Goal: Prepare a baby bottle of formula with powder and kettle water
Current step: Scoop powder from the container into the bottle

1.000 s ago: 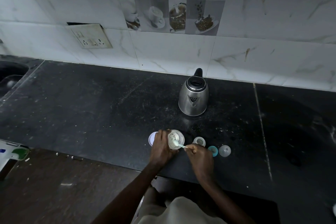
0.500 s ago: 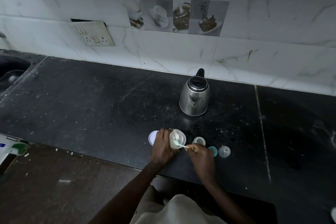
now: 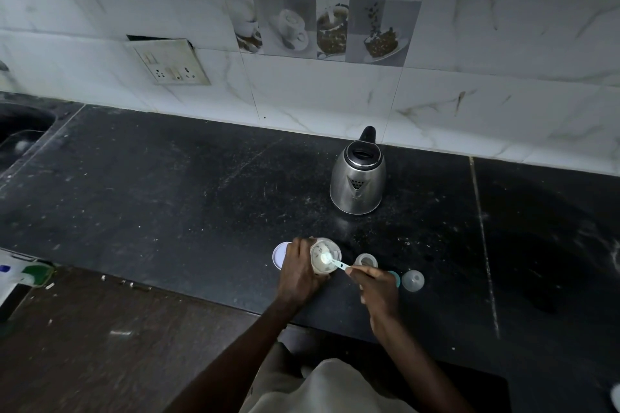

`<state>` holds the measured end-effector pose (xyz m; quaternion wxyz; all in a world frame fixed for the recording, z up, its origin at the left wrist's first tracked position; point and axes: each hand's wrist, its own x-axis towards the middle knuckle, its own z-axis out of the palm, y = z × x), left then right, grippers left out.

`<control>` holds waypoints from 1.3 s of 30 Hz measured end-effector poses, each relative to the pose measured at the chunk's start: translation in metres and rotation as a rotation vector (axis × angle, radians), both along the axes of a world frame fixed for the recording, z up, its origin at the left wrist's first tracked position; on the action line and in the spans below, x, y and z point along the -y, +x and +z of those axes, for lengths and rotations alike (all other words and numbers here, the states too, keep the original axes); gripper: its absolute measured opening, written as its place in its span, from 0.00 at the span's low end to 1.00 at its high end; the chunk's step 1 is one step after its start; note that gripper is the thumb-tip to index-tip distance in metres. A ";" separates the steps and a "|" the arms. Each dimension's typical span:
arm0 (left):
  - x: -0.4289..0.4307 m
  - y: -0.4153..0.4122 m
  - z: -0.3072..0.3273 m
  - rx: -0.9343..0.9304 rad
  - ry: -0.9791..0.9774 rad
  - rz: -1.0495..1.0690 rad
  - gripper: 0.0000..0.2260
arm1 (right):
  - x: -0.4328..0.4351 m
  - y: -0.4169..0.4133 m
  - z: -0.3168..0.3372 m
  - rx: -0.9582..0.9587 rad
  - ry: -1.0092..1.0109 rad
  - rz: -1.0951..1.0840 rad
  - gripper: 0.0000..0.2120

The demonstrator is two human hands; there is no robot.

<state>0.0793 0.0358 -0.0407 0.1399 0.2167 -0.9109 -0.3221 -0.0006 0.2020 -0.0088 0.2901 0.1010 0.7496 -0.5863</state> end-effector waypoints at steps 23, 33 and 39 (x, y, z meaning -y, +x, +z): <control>-0.018 -0.011 0.002 -0.071 0.041 0.033 0.53 | -0.082 -0.023 0.021 0.217 -0.081 -0.287 0.08; -0.075 -0.043 0.025 0.045 0.133 -0.245 0.48 | -0.076 -0.028 0.018 0.068 0.006 -0.205 0.03; -0.078 -0.052 0.022 0.107 0.234 -0.103 0.43 | -0.074 -0.028 0.014 -0.072 0.092 -0.138 0.02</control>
